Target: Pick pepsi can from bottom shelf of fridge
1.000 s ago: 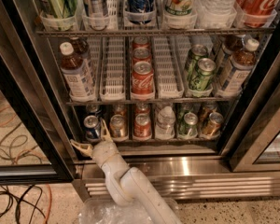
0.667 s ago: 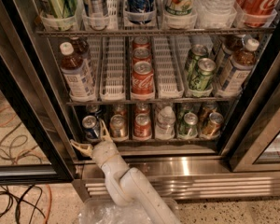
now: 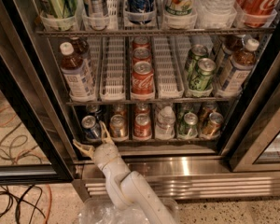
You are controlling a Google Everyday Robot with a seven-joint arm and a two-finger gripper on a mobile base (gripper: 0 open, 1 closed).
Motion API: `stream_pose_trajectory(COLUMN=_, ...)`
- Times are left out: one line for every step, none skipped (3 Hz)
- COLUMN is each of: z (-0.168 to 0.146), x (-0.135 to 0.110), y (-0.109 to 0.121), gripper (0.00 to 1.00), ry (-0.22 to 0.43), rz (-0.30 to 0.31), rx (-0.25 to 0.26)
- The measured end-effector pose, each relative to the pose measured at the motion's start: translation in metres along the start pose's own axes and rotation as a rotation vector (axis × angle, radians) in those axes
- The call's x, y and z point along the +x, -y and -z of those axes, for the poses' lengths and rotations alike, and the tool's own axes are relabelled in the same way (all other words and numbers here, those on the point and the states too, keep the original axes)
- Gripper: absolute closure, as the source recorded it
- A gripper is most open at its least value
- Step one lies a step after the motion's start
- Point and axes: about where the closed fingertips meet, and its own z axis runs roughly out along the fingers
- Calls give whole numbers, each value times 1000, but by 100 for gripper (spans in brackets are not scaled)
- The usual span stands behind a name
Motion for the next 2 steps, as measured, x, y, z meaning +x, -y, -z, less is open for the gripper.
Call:
stream_pose_trajectory(z=12, x=13, y=17, gripper=25, ry=-12, rz=-21, rx=64)
stream_pose_trajectory(z=13, x=14, y=17, gripper=24, ry=-12, rz=-21, rx=65)
